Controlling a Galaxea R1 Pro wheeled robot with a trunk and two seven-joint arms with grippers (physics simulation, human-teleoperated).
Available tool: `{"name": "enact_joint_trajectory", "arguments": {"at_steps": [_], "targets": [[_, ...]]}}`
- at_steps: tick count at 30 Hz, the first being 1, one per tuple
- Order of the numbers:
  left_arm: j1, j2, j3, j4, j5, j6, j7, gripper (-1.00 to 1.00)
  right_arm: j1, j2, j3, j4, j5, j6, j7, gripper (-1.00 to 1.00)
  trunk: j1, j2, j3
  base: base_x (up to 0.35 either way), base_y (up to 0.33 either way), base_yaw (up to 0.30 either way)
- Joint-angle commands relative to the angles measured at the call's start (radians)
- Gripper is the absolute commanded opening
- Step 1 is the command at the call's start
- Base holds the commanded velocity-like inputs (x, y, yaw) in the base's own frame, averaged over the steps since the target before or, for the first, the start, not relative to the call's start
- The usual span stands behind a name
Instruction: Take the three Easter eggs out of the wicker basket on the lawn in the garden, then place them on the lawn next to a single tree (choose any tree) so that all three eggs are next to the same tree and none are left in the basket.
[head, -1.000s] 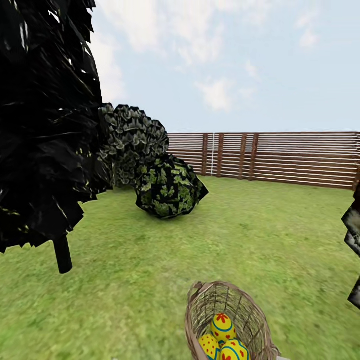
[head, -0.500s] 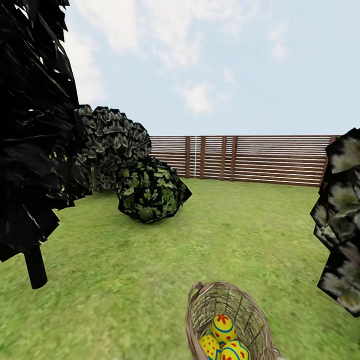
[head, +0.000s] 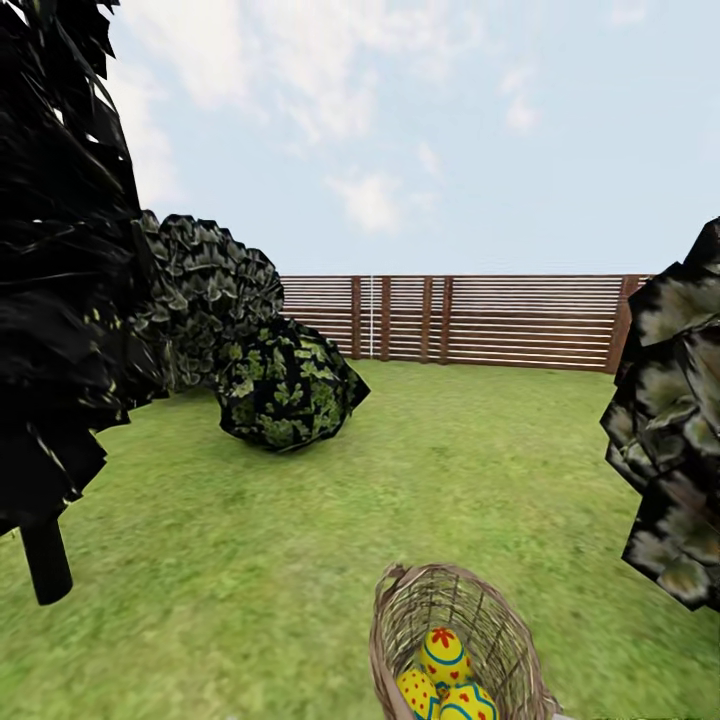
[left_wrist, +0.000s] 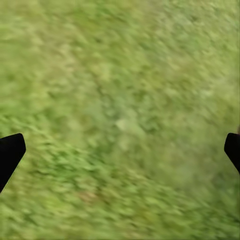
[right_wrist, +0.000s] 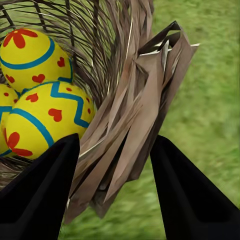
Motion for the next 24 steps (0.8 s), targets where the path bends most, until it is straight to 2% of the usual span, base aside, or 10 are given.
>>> {"name": "enact_joint_trajectory", "arguments": {"at_steps": [1,24], "targets": [[0.000,0.000,0.001,-0.002,0.006,0.005,0.003,1.00,-0.001,0.000,0.000,-0.001,-0.005,-0.003,-0.001,-1.00,0.000,-0.001,0.000,0.000,0.104,-0.143],[0.000,-0.003,-0.001,0.015,0.006,0.005,0.003,1.00,-0.001,0.001,0.003,0.019,-0.004,-0.004,-0.001,-1.00,0.000,-0.001,0.027,0.000,0.006,-0.173]]}}
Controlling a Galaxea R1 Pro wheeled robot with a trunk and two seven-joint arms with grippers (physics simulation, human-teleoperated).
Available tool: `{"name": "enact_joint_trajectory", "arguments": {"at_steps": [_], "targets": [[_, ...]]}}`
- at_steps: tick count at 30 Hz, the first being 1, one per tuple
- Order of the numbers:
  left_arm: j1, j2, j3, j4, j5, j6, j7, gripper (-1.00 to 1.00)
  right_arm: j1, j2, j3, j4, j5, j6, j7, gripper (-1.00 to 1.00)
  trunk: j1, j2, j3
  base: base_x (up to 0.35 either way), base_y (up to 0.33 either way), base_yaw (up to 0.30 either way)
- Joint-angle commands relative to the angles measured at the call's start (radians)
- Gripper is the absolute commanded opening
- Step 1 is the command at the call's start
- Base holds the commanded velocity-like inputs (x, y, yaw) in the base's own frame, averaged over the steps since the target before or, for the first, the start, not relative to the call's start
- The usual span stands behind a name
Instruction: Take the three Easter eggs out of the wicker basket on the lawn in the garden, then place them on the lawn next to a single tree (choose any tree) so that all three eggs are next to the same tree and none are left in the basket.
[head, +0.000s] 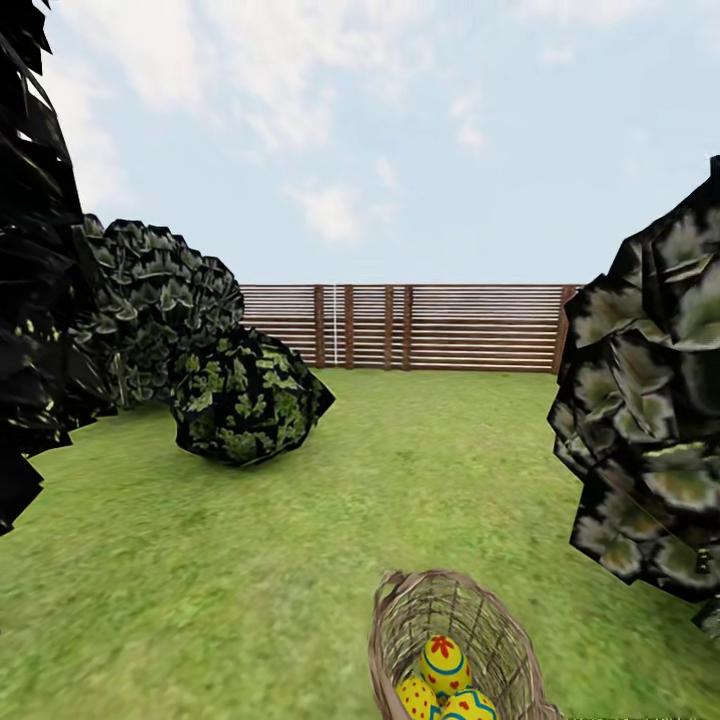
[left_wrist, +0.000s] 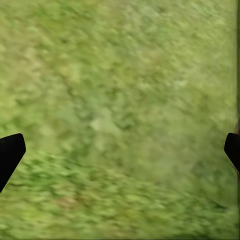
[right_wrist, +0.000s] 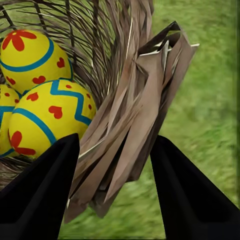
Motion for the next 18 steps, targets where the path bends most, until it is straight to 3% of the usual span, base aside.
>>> {"name": "enact_joint_trajectory", "arguments": {"at_steps": [1,18], "targets": [[0.000,0.000,0.001,-0.002,0.006,0.005,0.003,1.00,-0.001,0.000,0.001,0.006,-0.002,-0.003,-0.001,-1.00,0.000,-0.001,0.000,0.000,0.000,-0.176],[0.000,0.000,-0.001,0.022,0.005,0.005,0.003,1.00,-0.001,0.003,0.003,0.015,-0.002,-0.005,-0.001,-1.00,0.000,-0.001,0.020,0.000,0.000,-0.176]]}}
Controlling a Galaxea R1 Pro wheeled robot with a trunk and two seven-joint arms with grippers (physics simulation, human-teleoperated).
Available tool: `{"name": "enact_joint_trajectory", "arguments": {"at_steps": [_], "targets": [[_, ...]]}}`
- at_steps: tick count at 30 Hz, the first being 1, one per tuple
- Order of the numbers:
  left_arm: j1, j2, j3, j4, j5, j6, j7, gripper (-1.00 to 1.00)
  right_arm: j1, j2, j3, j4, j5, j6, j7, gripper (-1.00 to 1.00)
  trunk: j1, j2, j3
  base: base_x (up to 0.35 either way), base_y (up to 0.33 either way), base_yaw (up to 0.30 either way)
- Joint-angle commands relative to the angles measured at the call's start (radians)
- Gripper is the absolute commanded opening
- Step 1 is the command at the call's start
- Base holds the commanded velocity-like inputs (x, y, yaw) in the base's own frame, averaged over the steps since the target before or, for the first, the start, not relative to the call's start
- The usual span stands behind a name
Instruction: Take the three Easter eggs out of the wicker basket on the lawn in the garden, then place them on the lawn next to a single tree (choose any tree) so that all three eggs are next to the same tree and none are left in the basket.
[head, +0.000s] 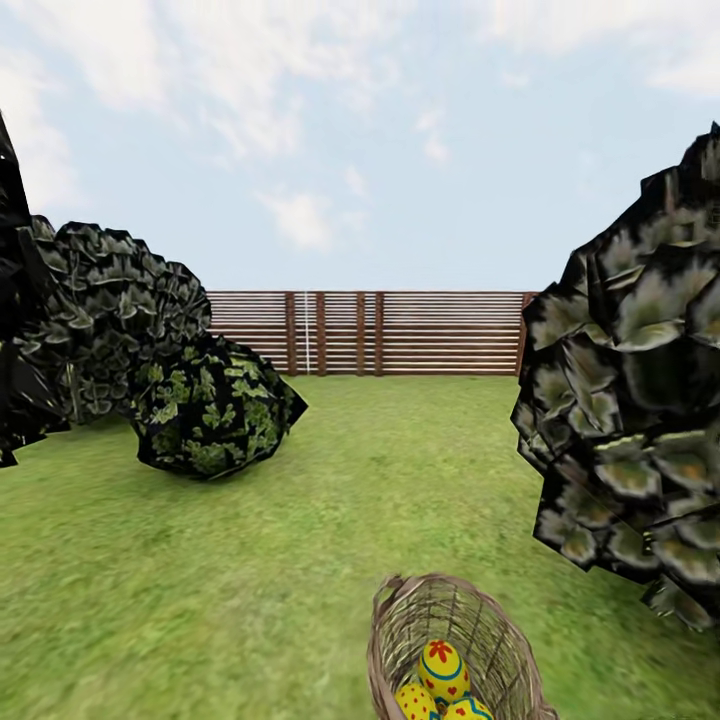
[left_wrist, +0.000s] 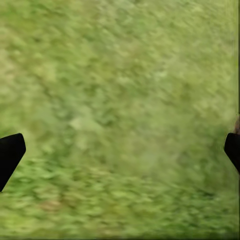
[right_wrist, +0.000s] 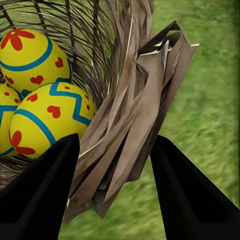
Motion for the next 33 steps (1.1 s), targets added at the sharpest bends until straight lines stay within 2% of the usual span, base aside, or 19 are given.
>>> {"name": "enact_joint_trajectory", "arguments": {"at_steps": [1,14,18,27,33], "targets": [[0.000,0.000,0.000,-0.002,0.006,0.005,0.003,1.00,-0.001,0.000,0.001,-0.001,-0.005,-0.003,-0.001,-1.00,0.000,-0.001,0.000,0.000,0.000,-0.176],[0.000,0.000,0.000,-0.001,0.006,0.005,0.004,1.00,-0.001,0.000,0.001,-0.001,-0.002,-0.001,-0.006,-1.00,0.000,-0.001,0.010,0.000,0.000,-0.221],[0.000,0.000,0.000,-0.001,0.005,0.005,0.003,1.00,-0.001,0.001,0.004,-0.002,0.000,-0.002,-0.007,-1.00,0.000,-0.001,0.010,0.000,0.000,-0.050],[0.000,0.000,0.000,-0.001,0.006,0.004,0.003,1.00,-0.001,0.000,0.004,-0.002,0.001,-0.001,-0.008,-1.00,0.000,-0.001,0.004,0.000,0.000,-0.214],[0.000,0.000,0.000,-0.001,0.006,0.004,0.003,1.00,-0.001,0.003,0.005,0.000,0.001,-0.002,-0.079,-1.00,0.000,-0.001,-0.006,0.000,0.000,-0.027]]}}
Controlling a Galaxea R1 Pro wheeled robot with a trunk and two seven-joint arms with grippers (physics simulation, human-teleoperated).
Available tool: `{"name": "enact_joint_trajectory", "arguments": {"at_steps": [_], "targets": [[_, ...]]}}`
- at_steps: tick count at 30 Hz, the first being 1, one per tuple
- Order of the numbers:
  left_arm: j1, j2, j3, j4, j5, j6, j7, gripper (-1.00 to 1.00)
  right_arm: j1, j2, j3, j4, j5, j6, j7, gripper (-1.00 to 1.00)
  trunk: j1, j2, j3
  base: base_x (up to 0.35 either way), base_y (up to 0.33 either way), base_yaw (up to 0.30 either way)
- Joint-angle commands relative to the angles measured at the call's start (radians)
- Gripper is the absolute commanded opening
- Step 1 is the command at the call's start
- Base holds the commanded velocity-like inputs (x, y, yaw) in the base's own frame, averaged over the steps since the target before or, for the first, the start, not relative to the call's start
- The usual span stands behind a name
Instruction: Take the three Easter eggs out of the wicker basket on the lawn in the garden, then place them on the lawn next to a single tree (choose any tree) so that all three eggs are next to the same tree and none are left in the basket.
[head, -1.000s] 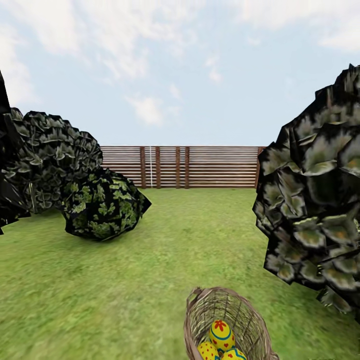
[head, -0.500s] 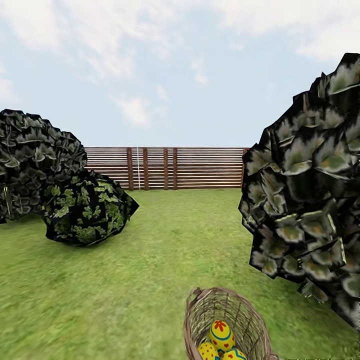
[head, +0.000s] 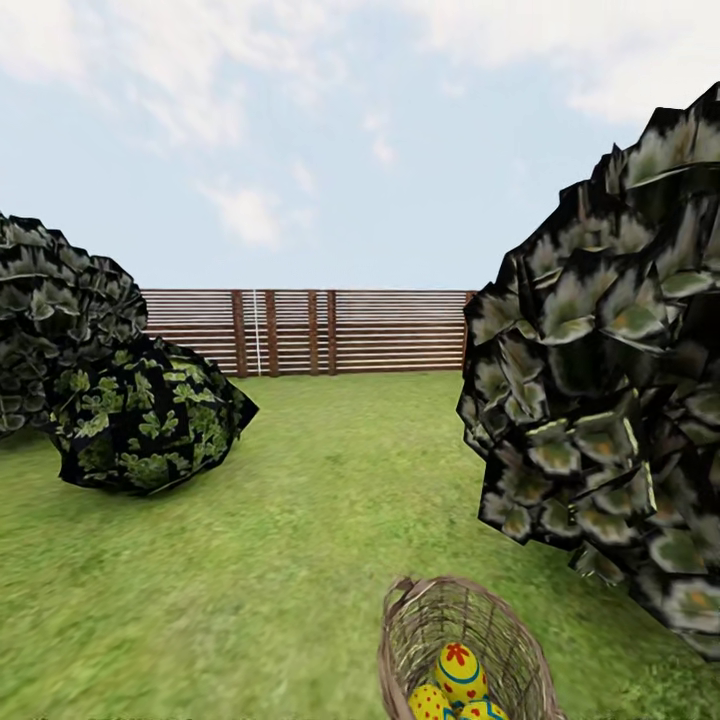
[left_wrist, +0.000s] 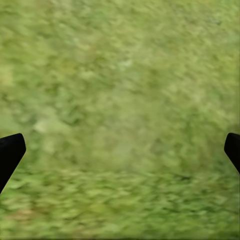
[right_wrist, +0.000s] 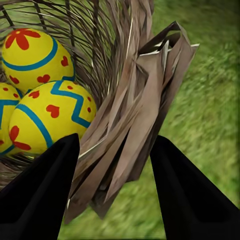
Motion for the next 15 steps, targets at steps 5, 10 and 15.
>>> {"name": "enact_joint_trajectory", "arguments": {"at_steps": [5,10,15], "targets": [[0.000,0.000,0.000,-0.002,0.006,0.004,0.004,1.00,-0.001,0.000,0.002,-0.001,-0.002,-0.003,-0.007,-1.00,0.000,-0.001,-0.009,0.000,0.000,-0.032],[0.000,0.000,0.000,-0.002,0.006,0.004,0.004,1.00,-0.001,0.000,0.003,-0.001,-0.002,-0.003,-0.008,-1.00,0.000,-0.001,-0.017,0.000,0.000,-0.109],[0.000,0.000,0.000,-0.002,0.006,0.004,0.004,1.00,-0.001,0.000,0.003,-0.001,0.000,-0.003,-0.009,-1.00,0.000,-0.001,-0.025,0.000,0.000,-0.128]]}}
